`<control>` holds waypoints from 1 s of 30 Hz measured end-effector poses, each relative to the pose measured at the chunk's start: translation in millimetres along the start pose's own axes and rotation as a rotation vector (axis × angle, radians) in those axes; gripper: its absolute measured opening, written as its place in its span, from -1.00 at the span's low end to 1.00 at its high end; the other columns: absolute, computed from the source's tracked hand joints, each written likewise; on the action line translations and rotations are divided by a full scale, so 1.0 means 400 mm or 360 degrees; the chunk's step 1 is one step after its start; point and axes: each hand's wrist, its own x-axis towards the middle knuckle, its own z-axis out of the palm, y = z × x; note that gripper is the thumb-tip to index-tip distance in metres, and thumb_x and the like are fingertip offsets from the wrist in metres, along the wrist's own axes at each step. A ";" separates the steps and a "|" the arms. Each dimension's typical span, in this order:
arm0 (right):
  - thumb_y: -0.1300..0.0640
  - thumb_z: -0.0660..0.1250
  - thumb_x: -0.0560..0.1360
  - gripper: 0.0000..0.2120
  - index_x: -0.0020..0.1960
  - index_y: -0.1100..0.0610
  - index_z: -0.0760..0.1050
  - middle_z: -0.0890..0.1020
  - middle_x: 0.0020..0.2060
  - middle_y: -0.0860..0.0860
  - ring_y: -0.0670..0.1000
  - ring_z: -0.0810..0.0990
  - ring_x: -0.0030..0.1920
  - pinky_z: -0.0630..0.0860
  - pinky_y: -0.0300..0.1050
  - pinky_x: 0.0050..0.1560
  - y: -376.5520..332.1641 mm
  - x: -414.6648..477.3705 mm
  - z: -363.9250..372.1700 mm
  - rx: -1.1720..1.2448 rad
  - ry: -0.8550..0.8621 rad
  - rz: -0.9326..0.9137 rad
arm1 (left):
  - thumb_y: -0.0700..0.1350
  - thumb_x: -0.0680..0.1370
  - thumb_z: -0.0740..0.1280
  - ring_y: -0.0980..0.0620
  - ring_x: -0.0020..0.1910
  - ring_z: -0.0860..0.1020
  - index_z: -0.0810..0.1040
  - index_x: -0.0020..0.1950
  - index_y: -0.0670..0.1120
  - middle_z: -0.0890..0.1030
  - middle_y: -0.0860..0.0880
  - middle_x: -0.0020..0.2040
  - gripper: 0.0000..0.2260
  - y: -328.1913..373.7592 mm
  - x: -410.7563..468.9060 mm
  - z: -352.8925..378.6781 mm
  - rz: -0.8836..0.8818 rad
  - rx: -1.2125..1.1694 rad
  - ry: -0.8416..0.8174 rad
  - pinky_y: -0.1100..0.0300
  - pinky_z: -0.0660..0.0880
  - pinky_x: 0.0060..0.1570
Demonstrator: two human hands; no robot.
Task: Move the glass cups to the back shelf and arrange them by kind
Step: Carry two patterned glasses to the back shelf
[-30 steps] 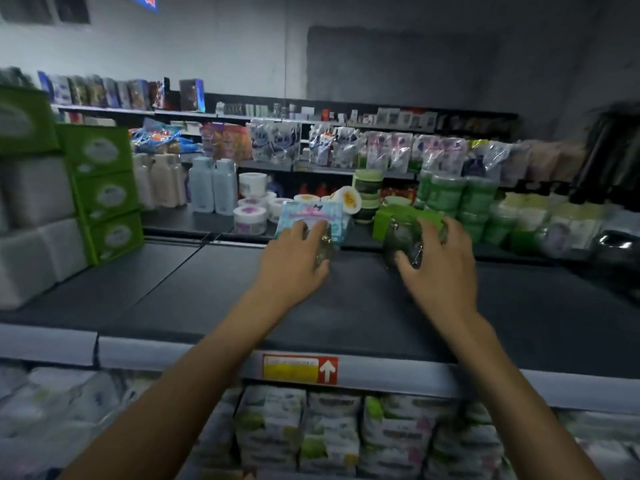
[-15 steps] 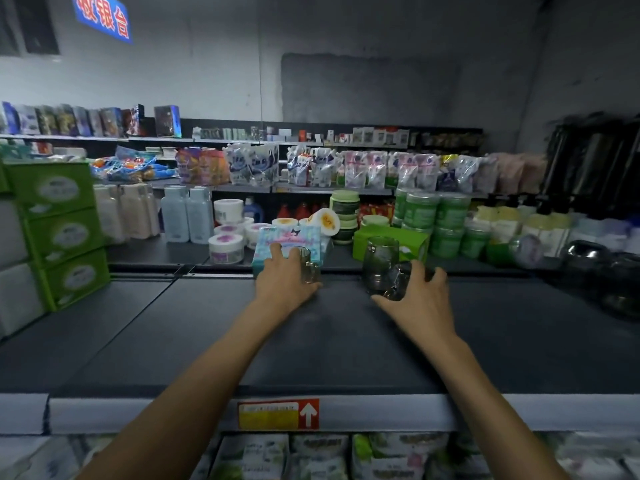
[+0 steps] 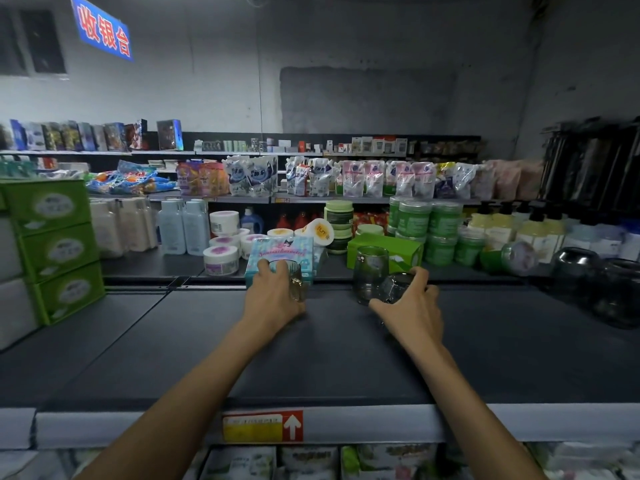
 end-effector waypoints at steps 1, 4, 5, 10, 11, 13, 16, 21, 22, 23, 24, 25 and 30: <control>-0.20 0.52 0.36 -0.03 0.56 0.03 0.04 0.36 0.38 0.20 0.29 0.55 0.20 0.50 0.06 0.00 0.004 0.000 -0.007 0.0032 0.0013 0.0022 | 0.14 0.39 0.53 -0.27 0.20 0.52 0.34 0.25 -0.11 0.31 -0.17 0.32 -0.39 0.000 -0.008 -0.003 0.0000 -0.0003 0.0008 -0.10 0.57 0.01; -0.13 0.51 0.37 -0.08 0.57 0.06 0.13 0.40 0.42 0.15 0.26 0.52 0.30 0.47 0.08 0.10 0.016 -0.001 -0.041 0.0251 0.0065 0.0081 | 0.16 0.37 0.54 -0.24 0.20 0.52 0.36 0.25 -0.10 0.34 -0.15 0.34 -0.38 -0.001 -0.032 -0.016 -0.0014 -0.0089 0.0019 -0.09 0.58 0.04; -0.10 0.52 0.36 -0.12 0.55 0.07 0.18 0.42 0.40 0.12 0.23 0.52 0.30 0.46 0.05 0.08 0.025 0.003 -0.050 0.0361 0.0085 0.0087 | 0.17 0.35 0.55 -0.23 0.20 0.53 0.37 0.25 -0.09 0.34 -0.14 0.35 -0.37 -0.002 -0.042 -0.022 -0.0030 -0.0144 0.0021 -0.07 0.58 0.05; 0.11 0.54 0.37 -0.60 0.16 0.09 0.51 0.69 -0.15 -0.03 0.03 0.70 -0.15 0.57 -0.03 -0.16 0.040 -0.010 -0.118 0.1431 -0.0044 0.0197 | 0.06 0.27 0.64 0.02 0.04 0.55 0.45 0.08 -0.04 0.40 -0.06 0.23 -0.46 0.018 -0.101 -0.057 -0.0008 -0.0584 0.0136 0.24 0.50 0.02; 0.19 0.50 0.43 -0.72 0.09 0.09 0.51 0.68 -0.25 -0.06 -0.01 0.68 -0.25 0.56 -0.06 -0.21 0.042 -0.018 -0.133 0.1619 -0.0128 0.0205 | 0.01 0.25 0.66 0.15 -0.01 0.51 0.45 0.03 -0.02 0.41 -0.05 0.19 -0.50 0.028 -0.116 -0.067 0.0007 -0.0675 0.0157 0.38 0.46 -0.04; 0.25 0.44 0.49 -0.81 0.08 0.10 0.54 0.69 -0.26 -0.02 0.04 0.68 -0.16 0.60 -0.03 -0.17 0.046 -0.040 -0.161 0.1911 -0.0358 0.0258 | -0.05 0.23 0.67 0.28 -0.03 0.46 0.46 -0.02 0.00 0.42 -0.03 0.15 -0.52 0.048 -0.147 -0.087 0.0036 -0.0840 0.0204 0.55 0.38 -0.14; 0.27 0.38 0.47 -0.90 -0.17 0.15 0.66 0.69 -0.14 0.13 0.19 0.64 0.06 0.59 0.25 0.16 0.070 -0.072 -0.190 0.2360 -0.0703 0.0356 | 0.08 0.18 0.63 0.26 0.07 0.46 0.50 0.03 0.06 0.44 0.04 0.13 -0.49 0.086 -0.197 -0.108 0.0106 -0.1021 0.0272 0.54 0.40 -0.08; 0.21 0.41 0.37 -0.89 -0.11 0.18 0.60 0.67 -0.03 0.20 0.16 0.65 0.05 0.50 0.10 0.30 0.110 -0.147 -0.249 0.2748 -0.0865 0.0525 | 0.13 0.16 0.55 0.09 0.13 0.50 0.48 0.08 0.01 0.43 0.06 0.15 -0.43 0.170 -0.290 -0.116 0.0231 -0.1110 0.0255 0.16 0.57 0.10; 0.19 0.43 0.35 -0.84 -0.07 0.16 0.58 0.69 -0.05 0.17 0.11 0.67 -0.02 0.53 -0.02 0.18 0.126 -0.161 -0.256 0.2739 -0.0844 0.0531 | 0.09 0.17 0.58 0.08 0.14 0.50 0.47 0.08 0.00 0.43 0.06 0.17 -0.43 0.188 -0.309 -0.116 0.0255 -0.1126 0.0232 0.12 0.58 0.10; 0.18 0.48 0.32 -0.76 -0.03 0.15 0.58 0.70 -0.04 0.15 0.08 0.68 -0.07 0.53 -0.09 0.05 0.137 -0.179 -0.267 0.2759 -0.0820 0.0531 | 0.06 0.17 0.59 0.11 0.14 0.50 0.48 0.09 -0.02 0.43 0.05 0.18 -0.43 0.206 -0.326 -0.117 0.0285 -0.1143 0.0212 0.13 0.59 0.11; 0.18 0.55 0.26 -0.65 0.00 0.16 0.58 0.69 -0.02 0.15 0.08 0.68 -0.08 0.55 -0.11 -0.03 0.156 -0.191 -0.273 0.2801 -0.0818 0.0497 | 0.03 0.18 0.59 0.16 0.15 0.48 0.49 0.10 -0.03 0.43 0.06 0.19 -0.44 0.225 -0.343 -0.116 0.0318 -0.1161 0.0187 0.18 0.58 0.12; 0.19 0.63 0.19 -0.53 0.05 0.19 0.58 0.68 0.03 0.17 0.10 0.69 -0.04 0.58 -0.11 -0.06 0.171 -0.211 -0.284 0.2842 -0.0830 0.0468 | 0.03 0.18 0.59 0.20 0.16 0.47 0.50 0.09 -0.03 0.42 0.07 0.20 -0.45 0.244 -0.361 -0.114 0.0347 -0.1185 0.0152 0.26 0.55 0.13; 0.21 0.68 0.16 -0.19 0.35 0.26 0.47 0.56 0.33 0.27 0.19 0.62 0.22 0.53 0.03 0.20 0.254 -0.308 -0.348 0.2876 -0.0680 0.0420 | 0.14 0.17 0.53 0.18 0.07 0.54 0.52 0.04 0.13 0.52 0.05 0.14 -0.52 0.314 -0.434 -0.092 0.0376 -0.1398 -0.0074 0.27 0.55 0.08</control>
